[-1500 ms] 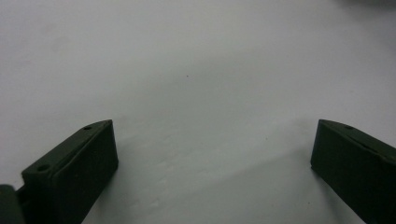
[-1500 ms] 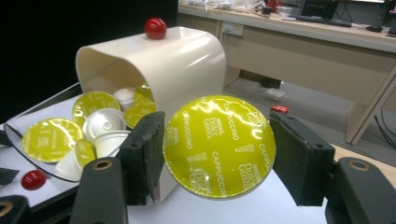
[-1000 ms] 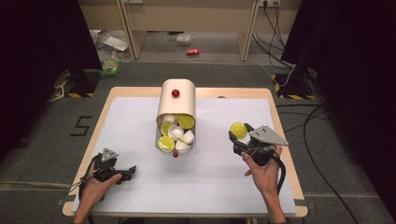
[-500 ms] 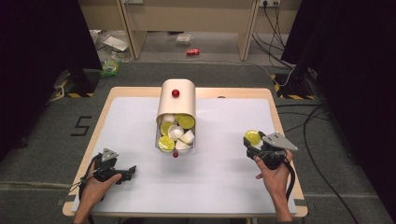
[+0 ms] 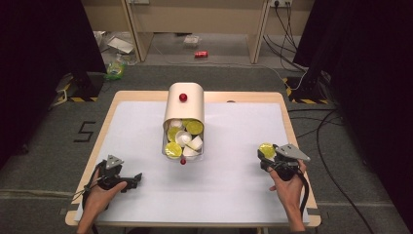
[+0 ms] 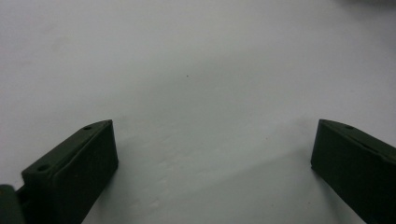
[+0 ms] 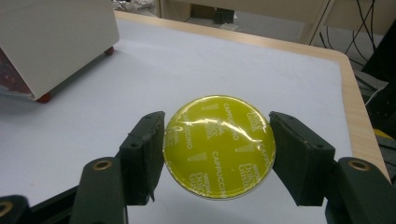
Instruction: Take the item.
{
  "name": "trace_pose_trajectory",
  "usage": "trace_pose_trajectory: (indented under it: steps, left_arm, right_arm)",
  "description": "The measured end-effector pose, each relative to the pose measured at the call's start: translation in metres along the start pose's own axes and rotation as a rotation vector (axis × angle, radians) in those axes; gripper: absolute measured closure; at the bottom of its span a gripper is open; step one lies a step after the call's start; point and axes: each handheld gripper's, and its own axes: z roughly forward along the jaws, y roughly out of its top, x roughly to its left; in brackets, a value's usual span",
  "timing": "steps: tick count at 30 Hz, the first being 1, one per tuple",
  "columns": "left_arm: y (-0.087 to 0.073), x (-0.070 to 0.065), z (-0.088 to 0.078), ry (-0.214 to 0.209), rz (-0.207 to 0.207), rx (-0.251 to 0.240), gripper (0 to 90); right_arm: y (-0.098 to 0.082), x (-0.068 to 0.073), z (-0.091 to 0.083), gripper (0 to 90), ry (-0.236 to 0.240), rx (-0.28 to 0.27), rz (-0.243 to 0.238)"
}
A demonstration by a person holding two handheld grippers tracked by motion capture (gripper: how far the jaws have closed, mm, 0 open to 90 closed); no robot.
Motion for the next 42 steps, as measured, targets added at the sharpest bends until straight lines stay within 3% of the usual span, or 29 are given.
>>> trace_pose_trajectory:
  steps: [8, 28, 35, 42]
  left_arm:
    - [0.000, 0.000, 0.000, 0.001, 0.001, 0.001, 0.0]
    - [0.000, 0.000, 0.000, 0.001, 0.001, 0.001, 0.0]
    - [0.000, 0.000, 0.000, 0.001, 0.002, 0.001, 0.0]
    - [0.000, 0.000, 0.000, 0.002, 0.002, 0.002, 0.0]
  right_arm:
    - [-0.010, -0.003, 0.009, 38.7, -0.002, 0.030, 0.021]
    - [-0.021, -0.002, 0.020, 38.6, 0.010, 0.090, 0.009]
    - [-0.025, -0.005, 0.028, 38.6, 0.028, 0.096, 0.041]
    - [-0.027, -0.002, 0.033, 38.5, 0.022, 0.112, 0.028]
